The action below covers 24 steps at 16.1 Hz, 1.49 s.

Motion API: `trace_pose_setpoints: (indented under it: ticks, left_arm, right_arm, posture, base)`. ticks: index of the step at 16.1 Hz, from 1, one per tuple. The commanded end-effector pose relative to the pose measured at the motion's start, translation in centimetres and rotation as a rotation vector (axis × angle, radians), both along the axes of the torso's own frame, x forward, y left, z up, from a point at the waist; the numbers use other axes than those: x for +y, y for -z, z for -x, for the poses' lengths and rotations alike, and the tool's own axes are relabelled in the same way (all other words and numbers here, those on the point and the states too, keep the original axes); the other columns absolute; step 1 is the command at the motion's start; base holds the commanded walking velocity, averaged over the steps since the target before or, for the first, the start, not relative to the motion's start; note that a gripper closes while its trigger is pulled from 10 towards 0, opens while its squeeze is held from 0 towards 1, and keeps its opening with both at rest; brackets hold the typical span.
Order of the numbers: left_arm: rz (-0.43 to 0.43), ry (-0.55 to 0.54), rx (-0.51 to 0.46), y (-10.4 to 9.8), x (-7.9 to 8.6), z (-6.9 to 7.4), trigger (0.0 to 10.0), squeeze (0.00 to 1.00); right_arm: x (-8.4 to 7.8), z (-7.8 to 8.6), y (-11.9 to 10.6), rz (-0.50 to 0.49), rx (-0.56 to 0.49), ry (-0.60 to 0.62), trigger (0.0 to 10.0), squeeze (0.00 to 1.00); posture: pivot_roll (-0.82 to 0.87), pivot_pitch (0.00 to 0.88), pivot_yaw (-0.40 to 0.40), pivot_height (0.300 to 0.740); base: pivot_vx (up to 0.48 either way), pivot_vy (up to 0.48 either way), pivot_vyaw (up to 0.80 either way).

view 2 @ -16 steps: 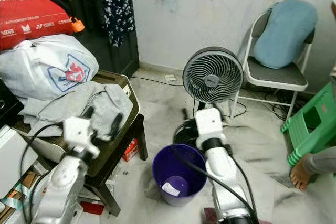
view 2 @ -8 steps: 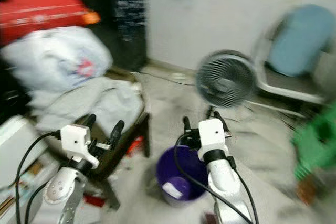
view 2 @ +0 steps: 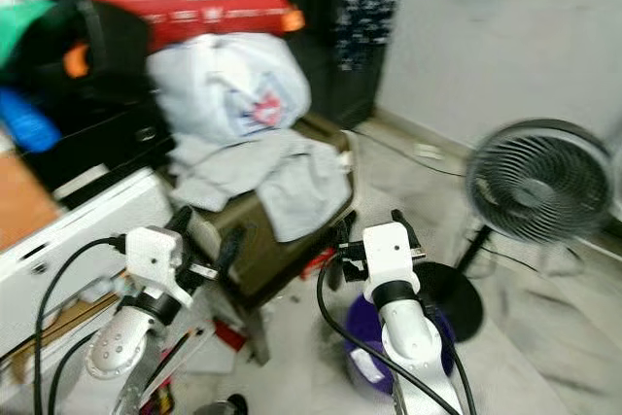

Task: Clean up the room

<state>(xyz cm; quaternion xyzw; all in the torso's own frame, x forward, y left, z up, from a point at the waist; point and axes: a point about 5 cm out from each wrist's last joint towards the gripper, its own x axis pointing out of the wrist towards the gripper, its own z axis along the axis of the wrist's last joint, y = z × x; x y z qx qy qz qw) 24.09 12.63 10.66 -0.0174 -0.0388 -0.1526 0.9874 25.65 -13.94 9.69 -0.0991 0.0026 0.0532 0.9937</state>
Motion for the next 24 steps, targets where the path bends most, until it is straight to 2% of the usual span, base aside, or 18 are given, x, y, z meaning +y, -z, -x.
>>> trace_pose_setpoints:
  ticks: [1,7,10,13,15,17,24]
  left_arm:
    - [-0.013,-0.041,0.010,-0.11,0.48,0.01,10.0,0.00]
    - [-0.020,-0.068,0.033,0.12,1.40,-0.14,10.0,0.00]
    - [-0.031,-0.050,0.028,0.03,1.29,-0.28,10.0,0.00]
    - [-0.039,-0.045,0.029,0.01,1.13,-0.33,10.0,0.00]
    - [-0.047,-0.046,0.030,0.01,1.13,-0.34,10.0,0.00]
    - [-0.047,-0.047,0.033,0.00,1.11,-0.33,10.0,0.00]
    - [-0.045,-0.044,0.042,0.06,0.97,-0.38,10.0,0.00]
  right_arm:
    - [-0.15,0.05,-0.39,0.003,-0.005,0.007,10.0,0.00]
    - [0.50,-0.34,-0.09,-0.039,0.002,0.023,10.0,0.00]
    - [0.60,-0.35,-0.02,-0.048,0.003,0.031,10.0,0.00]
    - [0.56,-0.33,0.06,-0.056,0.007,0.035,10.0,0.00]
    - [0.64,-0.44,0.18,-0.031,0.015,0.033,10.0,0.00]
    - [0.66,-0.42,0.15,-0.047,0.013,0.029,10.0,0.00]
    - [0.54,-0.44,0.17,-0.055,0.021,0.032,10.0,0.00]
  posture:
    - [-0.04,0.093,-0.017,0.740]
    - [-0.01,0.086,0.009,0.740]
    - [-0.02,0.088,0.017,0.740]
    - [-0.02,0.092,0.018,0.740]
    - [-0.02,0.095,0.016,0.740]
    - [-0.02,0.099,0.013,0.740]
    - [-0.02,0.106,0.011,0.740]
  base:
    - [0.000,0.000,0.80]
    - [0.000,0.000,0.80]
    - [0.000,0.000,0.78]
    - [0.000,0.000,0.00]
    - [0.000,0.000,0.80]
    - [0.000,0.000,0.80]
    - [0.000,-0.037,0.00]
